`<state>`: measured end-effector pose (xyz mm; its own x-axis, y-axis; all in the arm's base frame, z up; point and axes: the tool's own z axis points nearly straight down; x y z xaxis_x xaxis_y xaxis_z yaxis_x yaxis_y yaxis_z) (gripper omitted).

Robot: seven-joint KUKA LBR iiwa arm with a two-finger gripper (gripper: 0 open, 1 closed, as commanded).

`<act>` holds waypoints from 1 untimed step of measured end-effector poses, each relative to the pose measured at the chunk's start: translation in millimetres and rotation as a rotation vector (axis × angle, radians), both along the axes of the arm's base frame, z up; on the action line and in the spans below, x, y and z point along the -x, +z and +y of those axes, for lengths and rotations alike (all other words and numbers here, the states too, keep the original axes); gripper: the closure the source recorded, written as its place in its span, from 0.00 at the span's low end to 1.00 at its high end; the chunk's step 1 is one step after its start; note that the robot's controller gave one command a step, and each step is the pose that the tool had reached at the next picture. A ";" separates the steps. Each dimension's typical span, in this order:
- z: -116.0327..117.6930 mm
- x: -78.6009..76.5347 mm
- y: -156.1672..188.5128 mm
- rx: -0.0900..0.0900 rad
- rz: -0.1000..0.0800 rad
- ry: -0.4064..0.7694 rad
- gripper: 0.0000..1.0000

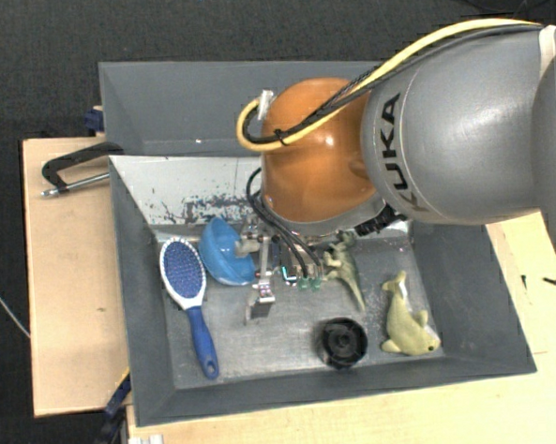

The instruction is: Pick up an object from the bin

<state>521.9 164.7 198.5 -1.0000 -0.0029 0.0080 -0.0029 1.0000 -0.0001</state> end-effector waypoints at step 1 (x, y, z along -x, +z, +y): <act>-11.4 -51.4 -115.1 -0.002 -0.010 -0.336 0.00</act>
Offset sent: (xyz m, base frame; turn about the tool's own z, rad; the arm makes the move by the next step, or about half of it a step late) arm 0.0544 -0.0134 -0.1285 0.3404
